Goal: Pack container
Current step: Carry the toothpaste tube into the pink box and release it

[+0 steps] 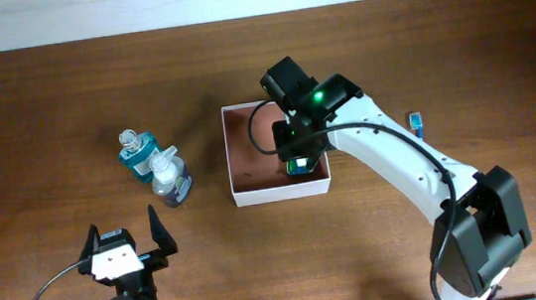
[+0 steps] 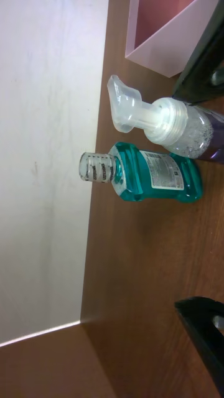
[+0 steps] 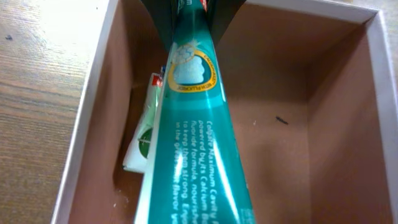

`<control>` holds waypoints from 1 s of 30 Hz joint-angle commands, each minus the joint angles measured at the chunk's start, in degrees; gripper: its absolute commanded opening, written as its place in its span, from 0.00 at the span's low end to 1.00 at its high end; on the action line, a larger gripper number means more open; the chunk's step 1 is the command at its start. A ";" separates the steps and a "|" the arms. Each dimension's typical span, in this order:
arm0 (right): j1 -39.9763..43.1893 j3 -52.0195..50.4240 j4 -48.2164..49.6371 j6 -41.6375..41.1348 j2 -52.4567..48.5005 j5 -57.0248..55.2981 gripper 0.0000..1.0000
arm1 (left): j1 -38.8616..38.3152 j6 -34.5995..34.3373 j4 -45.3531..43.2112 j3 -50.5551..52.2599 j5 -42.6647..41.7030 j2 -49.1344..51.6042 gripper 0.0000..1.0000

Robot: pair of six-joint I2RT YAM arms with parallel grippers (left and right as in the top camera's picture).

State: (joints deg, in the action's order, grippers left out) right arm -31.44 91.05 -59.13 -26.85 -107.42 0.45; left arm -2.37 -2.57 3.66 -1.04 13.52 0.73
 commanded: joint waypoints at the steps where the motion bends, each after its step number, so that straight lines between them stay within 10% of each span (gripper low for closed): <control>1: 0.02 -2.78 1.92 -0.76 0.15 -1.75 0.06 | 0.31 0.92 -0.15 0.52 -0.63 -0.33 0.99; 30: 0.00 -6.51 7.13 -2.64 -4.42 -6.25 0.10 | 0.31 0.90 -0.15 0.52 -0.63 -0.33 0.99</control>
State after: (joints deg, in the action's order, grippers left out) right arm -31.44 84.77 -52.27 -28.75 -111.81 -4.71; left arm -2.37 -2.57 3.66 -1.04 13.52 0.73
